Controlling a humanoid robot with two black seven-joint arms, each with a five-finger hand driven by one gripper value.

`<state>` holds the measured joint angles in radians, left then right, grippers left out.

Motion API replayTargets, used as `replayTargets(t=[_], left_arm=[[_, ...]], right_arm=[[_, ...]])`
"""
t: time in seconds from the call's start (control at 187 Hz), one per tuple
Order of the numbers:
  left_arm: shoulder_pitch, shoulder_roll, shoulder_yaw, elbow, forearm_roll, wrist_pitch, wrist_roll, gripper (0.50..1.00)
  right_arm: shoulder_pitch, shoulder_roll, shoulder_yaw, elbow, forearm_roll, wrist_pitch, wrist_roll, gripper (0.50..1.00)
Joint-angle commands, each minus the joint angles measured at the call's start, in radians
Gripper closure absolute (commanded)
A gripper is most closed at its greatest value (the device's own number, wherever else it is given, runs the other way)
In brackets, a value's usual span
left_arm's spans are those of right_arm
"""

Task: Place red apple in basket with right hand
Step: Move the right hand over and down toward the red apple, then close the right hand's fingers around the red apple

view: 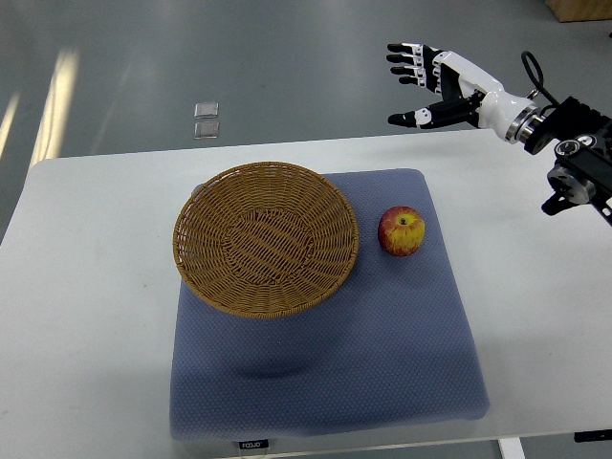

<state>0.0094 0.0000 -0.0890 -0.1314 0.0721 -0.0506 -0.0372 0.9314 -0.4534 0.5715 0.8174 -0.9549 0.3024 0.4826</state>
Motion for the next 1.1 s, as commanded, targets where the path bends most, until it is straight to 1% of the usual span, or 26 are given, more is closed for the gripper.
replayTargets(t=[0.0, 0.086, 0.171, 0.241, 0.348, 0.444, 0.578, 0.674, 0.845, 0.936, 0.989, 0.995, 1.005, 1.096], left_arm=[[0.000, 0.000, 0.000, -0.001, 0.000, 0.000, 0.000, 0.500], [0.000, 0.000, 0.000, -0.001, 0.000, 0.000, 0.000, 0.500], [0.001, 0.000, 0.000, 0.001, 0.000, 0.000, 0.000, 0.500], [0.000, 0.000, 0.000, 0.001, 0.000, 0.000, 0.000, 0.500], [0.000, 0.000, 0.000, -0.001, 0.000, 0.000, 0.000, 0.500], [0.000, 0.000, 0.000, -0.001, 0.000, 0.000, -0.001, 0.500], [0.000, 0.000, 0.000, -0.001, 0.000, 0.000, 0.000, 0.500], [0.000, 0.000, 0.000, -0.001, 0.000, 0.000, 0.000, 0.500], [0.001, 0.000, 0.000, -0.001, 0.000, 0.000, 0.000, 0.500], [0.000, 0.000, 0.000, -0.001, 0.000, 0.000, 0.000, 0.500], [0.000, 0.000, 0.000, -0.001, 0.000, 0.000, 0.000, 0.500], [0.001, 0.000, 0.000, -0.001, 0.000, 0.000, 0.000, 0.500], [0.000, 0.000, 0.000, -0.001, 0.000, 0.000, 0.000, 0.500], [0.000, 0.000, 0.000, -0.001, 0.000, 0.000, 0.000, 0.500]], right_arm=[[0.007, -0.050, -0.001, 0.103, -0.203, 0.060, 0.024, 0.576], [0.010, -0.070, -0.002, 0.163, -0.350, 0.092, 0.025, 0.576], [0.017, -0.068, -0.013, 0.184, -0.488, 0.100, 0.024, 0.576], [0.027, -0.059, -0.059, 0.184, -0.590, 0.095, 0.024, 0.576], [0.047, -0.056, -0.139, 0.183, -0.666, 0.072, 0.024, 0.577], [0.053, -0.060, -0.205, 0.178, -0.706, 0.006, 0.022, 0.579], [0.056, -0.064, -0.272, 0.158, -0.732, -0.051, 0.014, 0.579], [0.055, -0.062, -0.278, 0.134, -0.732, -0.072, 0.014, 0.579], [0.049, -0.056, -0.305, 0.117, -0.749, -0.078, 0.013, 0.579], [0.049, -0.051, -0.332, 0.091, -0.757, -0.118, 0.011, 0.579], [0.049, -0.051, -0.332, 0.091, -0.757, -0.118, 0.011, 0.579], [0.049, -0.048, -0.353, 0.077, -0.760, -0.132, 0.011, 0.579], [0.049, -0.047, -0.358, 0.075, -0.760, -0.135, 0.011, 0.579], [0.049, -0.047, -0.366, 0.072, -0.760, -0.144, 0.011, 0.581]])
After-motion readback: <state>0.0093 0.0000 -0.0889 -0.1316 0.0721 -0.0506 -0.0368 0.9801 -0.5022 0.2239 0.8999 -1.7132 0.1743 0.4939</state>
